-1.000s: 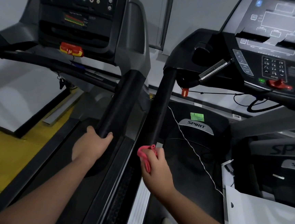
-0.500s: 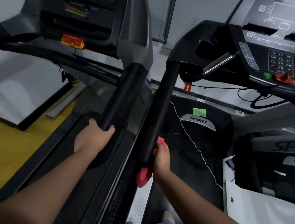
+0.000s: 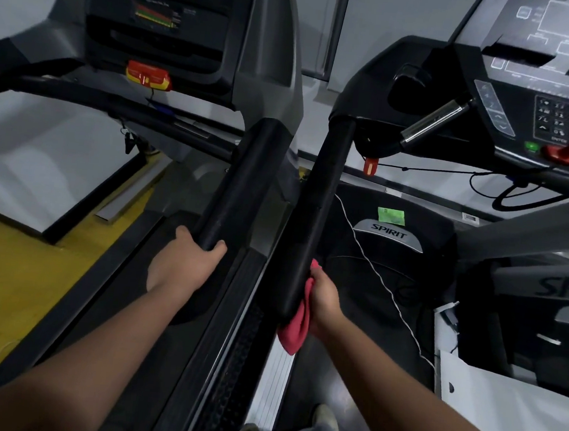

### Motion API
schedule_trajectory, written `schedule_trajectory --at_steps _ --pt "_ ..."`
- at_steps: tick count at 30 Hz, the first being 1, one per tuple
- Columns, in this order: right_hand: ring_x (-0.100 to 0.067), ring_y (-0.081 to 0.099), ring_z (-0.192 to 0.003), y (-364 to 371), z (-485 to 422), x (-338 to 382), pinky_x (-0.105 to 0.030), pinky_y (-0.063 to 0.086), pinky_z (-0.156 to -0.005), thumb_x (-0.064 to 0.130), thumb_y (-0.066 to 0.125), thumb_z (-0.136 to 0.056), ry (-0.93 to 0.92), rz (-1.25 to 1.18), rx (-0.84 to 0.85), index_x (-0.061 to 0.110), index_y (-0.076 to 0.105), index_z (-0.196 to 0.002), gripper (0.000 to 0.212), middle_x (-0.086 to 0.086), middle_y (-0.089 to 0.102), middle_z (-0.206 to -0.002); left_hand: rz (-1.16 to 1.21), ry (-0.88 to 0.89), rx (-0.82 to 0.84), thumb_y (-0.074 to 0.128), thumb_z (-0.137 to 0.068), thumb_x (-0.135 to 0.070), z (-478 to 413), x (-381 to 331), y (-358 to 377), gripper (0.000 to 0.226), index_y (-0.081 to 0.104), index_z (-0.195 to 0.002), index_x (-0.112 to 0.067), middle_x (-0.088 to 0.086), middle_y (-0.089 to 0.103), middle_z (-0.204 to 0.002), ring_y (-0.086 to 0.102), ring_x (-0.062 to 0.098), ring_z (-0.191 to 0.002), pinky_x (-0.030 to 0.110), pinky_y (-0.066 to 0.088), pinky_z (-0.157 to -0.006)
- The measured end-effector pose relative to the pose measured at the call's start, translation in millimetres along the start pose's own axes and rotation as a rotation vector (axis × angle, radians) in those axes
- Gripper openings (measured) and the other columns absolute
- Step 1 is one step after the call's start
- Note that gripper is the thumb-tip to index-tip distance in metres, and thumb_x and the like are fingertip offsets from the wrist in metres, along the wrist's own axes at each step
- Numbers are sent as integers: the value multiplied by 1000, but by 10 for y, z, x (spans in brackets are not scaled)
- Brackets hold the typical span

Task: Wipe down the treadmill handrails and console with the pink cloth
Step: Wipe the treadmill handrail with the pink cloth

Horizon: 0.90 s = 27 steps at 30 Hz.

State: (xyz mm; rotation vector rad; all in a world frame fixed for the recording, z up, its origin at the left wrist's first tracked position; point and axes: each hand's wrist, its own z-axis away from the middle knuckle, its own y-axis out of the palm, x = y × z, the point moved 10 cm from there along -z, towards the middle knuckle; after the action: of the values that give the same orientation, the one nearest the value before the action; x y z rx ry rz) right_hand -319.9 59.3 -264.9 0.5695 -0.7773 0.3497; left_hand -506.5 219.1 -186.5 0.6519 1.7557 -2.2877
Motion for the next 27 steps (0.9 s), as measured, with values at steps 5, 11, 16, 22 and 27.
schedule_trajectory --at_steps 5,11,16,22,27 --pt "-24 63 -63 83 -167 -391 -35 49 -79 22 46 -85 307 15 83 6 58 -78 21 -13 63 -68 -4 -11 9 50 -86 -58 -26 -4 5 66 37 -130 -10 0 55 -83 55 17 -66 29 42 -51" --pt "-21 54 -67 442 -274 -383 -31 40 -67 29 48 -78 352 -140 256 11 58 -89 23 -8 59 -78 -19 -9 -1 49 -86 -59 -47 -2 8 69 35 -133 -11 -2 55 -79 53 14 -64 27 39 -49" --pt "-25 65 -70 394 -276 -341 -30 55 -67 31 34 -96 260 17 303 3 53 -97 34 -14 65 -81 -26 -22 -3 50 -86 -59 -44 12 -5 66 37 -129 -12 0 57 -79 55 16 -64 29 43 -51" --pt "-14 56 -53 47 -223 -51 -26 47 -59 24 37 -95 161 269 101 12 52 -72 30 -2 58 -52 -16 -26 11 50 -87 -58 -20 -9 -6 54 39 -117 -15 3 58 -80 57 19 -65 29 43 -50" --pt "-18 51 -70 -26 -34 266 -33 43 -67 38 29 -89 -36 553 -19 16 51 -74 34 -5 54 -71 -12 -14 10 50 -87 -58 4 -22 -11 47 35 -105 -17 2 58 -80 57 20 -65 29 43 -51"
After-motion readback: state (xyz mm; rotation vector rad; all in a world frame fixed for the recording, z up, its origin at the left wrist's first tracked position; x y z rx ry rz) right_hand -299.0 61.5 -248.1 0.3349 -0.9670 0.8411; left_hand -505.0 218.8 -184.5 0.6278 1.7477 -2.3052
